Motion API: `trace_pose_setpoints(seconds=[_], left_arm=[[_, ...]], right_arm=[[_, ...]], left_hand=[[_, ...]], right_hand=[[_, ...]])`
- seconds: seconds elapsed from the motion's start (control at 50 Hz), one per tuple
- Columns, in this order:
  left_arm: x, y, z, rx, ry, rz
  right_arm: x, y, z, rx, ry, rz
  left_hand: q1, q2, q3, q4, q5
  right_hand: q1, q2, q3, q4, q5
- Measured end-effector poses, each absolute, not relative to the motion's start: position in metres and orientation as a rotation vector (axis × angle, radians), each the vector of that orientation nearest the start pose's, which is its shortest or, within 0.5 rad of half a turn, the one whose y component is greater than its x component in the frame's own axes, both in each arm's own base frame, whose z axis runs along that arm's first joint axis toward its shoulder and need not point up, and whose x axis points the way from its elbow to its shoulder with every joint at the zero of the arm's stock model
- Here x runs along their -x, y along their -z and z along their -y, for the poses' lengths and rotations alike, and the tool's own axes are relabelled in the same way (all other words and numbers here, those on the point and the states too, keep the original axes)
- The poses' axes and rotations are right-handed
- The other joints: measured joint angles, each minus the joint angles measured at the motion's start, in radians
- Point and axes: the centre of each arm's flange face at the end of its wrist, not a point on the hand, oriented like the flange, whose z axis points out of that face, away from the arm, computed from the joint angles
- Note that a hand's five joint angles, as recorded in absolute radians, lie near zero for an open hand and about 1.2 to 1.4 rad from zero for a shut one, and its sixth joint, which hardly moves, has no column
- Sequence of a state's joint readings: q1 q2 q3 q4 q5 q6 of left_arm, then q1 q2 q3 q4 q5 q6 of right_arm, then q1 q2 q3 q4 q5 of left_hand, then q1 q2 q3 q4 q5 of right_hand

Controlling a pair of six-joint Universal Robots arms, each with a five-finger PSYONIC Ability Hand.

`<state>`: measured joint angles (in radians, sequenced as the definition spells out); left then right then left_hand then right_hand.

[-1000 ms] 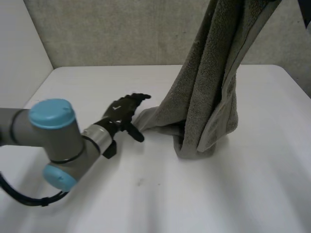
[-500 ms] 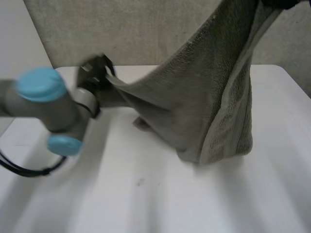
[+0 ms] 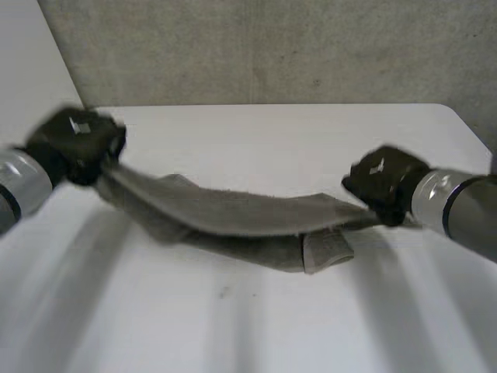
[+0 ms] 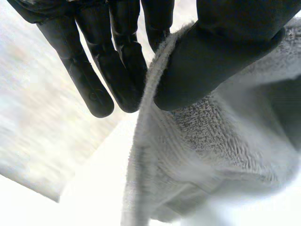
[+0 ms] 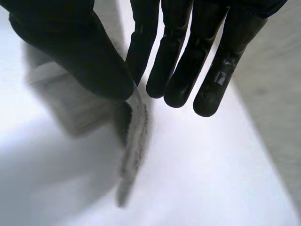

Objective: Fold the laundry

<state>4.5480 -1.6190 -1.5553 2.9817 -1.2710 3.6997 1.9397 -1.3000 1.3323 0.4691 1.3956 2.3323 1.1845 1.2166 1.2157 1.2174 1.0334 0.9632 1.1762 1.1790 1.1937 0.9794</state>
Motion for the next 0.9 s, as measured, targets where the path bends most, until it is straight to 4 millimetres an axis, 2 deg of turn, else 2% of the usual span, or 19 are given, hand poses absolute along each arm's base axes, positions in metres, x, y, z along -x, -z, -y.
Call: trace_pose_setpoints(seconds=[0.08, 0.16, 0.2, 0.24, 0.26, 0.3, 0.32, 0.34, 0.4, 0.44, 0.46, 0.5, 0.52, 0.6, 0.66, 0.7, 0.86, 0.88, 0.9], left_arm=[[0.204, -0.242, 0.263, -1.27, 1.709, -2.279], [0.208, -0.209, 0.271, -1.361, 1.54, -2.362], [0.211, -0.204, 0.28, -1.37, 1.537, -2.354], [0.217, -0.203, 0.306, -1.354, 1.583, -2.298], [0.217, -0.203, 0.306, -1.354, 1.583, -2.298], [0.226, -0.22, 0.343, -1.284, 1.724, -2.165], [0.226, -0.22, 0.343, -1.284, 1.724, -2.165], [0.232, -0.241, 0.365, -1.208, 1.85, -2.055], [0.242, -0.295, 0.393, -1.01, 2.141, -1.832], [0.245, -0.324, 0.399, -0.9, 2.288, -1.721], [0.247, -0.355, 0.402, -0.781, 2.439, -1.602], [0.246, -0.399, 0.398, -0.596, 2.662, -1.415], [0.245, -0.419, 0.393, -0.51, 2.762, -1.324], [0.238, -0.445, 0.377, -0.355, 2.951, -1.173], [0.237, -0.438, 0.373, -0.353, 2.964, -1.199], [0.237, -0.417, 0.37, -0.391, 2.939, -1.288], [0.232, -0.279, 0.347, -0.701, 2.585, -1.862], [0.232, -0.279, 0.347, -0.701, 2.585, -1.862], [0.229, -0.255, 0.34, -0.748, 2.501, -1.948]], right_arm=[[-0.254, -0.236, 0.242, 1.767, 1.453, -2.247], [-0.261, -0.225, 0.253, 1.797, 1.429, -2.244], [-0.264, -0.226, 0.26, 1.792, 1.47, -2.242], [-0.272, -0.235, 0.281, 1.757, 1.625, -2.23], [-0.272, -0.235, 0.281, 1.757, 1.625, -2.23], [-0.283, -0.262, 0.313, 1.646, 1.952, -2.169], [-0.283, -0.262, 0.313, 1.646, 1.952, -2.169], [-0.289, -0.289, 0.332, 1.518, 2.213, -2.084], [-0.295, -0.336, 0.351, 1.26, 2.591, -1.883], [-0.296, -0.365, 0.355, 1.081, 2.783, -1.724], [-0.294, -0.39, 0.355, 0.925, 2.92, -1.573], [-0.291, -0.42, 0.348, 0.727, 3.061, -1.354], [-0.289, -0.428, 0.344, 0.675, 3.092, -1.289], [-0.284, -0.435, 0.329, 0.59, 3.128, -1.129], [-0.285, -0.424, 0.327, 0.629, 3.101, -1.148], [-0.286, -0.401, 0.324, 0.722, 3.036, -1.222], [-0.285, -0.307, 0.307, 1.091, 2.659, -1.579], [-0.285, -0.307, 0.307, 1.091, 2.659, -1.579], [-0.284, -0.285, 0.299, 1.171, 2.539, -1.662]], left_hand=[[0.0, 0.0, 0.0, 0.0, 0.0], [0.0, 0.0, 0.0, 0.0, 0.0], [0.0, 0.0, 0.001, 0.0, 0.0], [0.0, 0.0, 0.001, 0.0, 0.0], [0.0, 0.0, 0.001, 0.0, 0.0], [0.0, 0.0, 0.001, 0.0, 0.0], [0.0, 0.0, 0.001, 0.0, 0.0], [0.0, 0.0, 0.001, 0.0, 0.0], [0.0, 0.0, 0.001, 0.0, 0.0], [0.0, 0.0, 0.001, 0.0, 0.0], [0.0, 0.0, 0.001, 0.0, 0.0], [0.0, 0.0, 0.001, 0.0, 0.0], [0.0, 0.0, 0.001, 0.001, 0.0], [0.004, 0.0, 0.001, 0.0, 0.004], [0.004, 0.0, 0.001, 0.001, 0.004], [0.004, 0.0, 0.001, 0.0, 0.004], [0.004, 0.001, 0.001, 0.0, 0.004], [0.004, 0.001, 0.001, 0.0, 0.004], [0.004, 0.001, 0.001, 0.0, 0.004]], right_hand=[[0.0, 0.0, 0.0, 0.0, 0.0], [0.0, 0.0, 0.0, 0.0, 0.001], [0.0, 0.0, 0.0, 0.0, 0.001], [0.0, 0.0, 0.0, 0.0, 0.001], [0.0, 0.0, 0.0, 0.0, 0.001], [0.0, 0.0, 0.0, 0.0, 0.001], [0.0, 0.0, 0.0, 0.0, 0.001], [0.0, 0.0, 0.0, 0.0, 0.001], [0.0, 0.005, 0.007, 0.0, 0.002], [0.0, 0.005, 0.007, 0.0, 0.002], [0.0, 0.005, 0.007, 0.0, 0.002], [0.0, 0.005, 0.007, 0.0, 0.002], [0.0, 0.005, 0.007, 0.0, 0.003], [0.0, 0.005, 0.007, 0.0, 0.007], [0.0, 0.005, 0.007, 0.0, 0.007], [0.0, 0.005, 0.007, 0.0, 0.007], [0.0, 0.005, 0.007, 0.0, 0.007], [0.0, 0.005, 0.007, 0.0, 0.007], [0.0, 0.005, 0.007, 0.0, 0.007]])
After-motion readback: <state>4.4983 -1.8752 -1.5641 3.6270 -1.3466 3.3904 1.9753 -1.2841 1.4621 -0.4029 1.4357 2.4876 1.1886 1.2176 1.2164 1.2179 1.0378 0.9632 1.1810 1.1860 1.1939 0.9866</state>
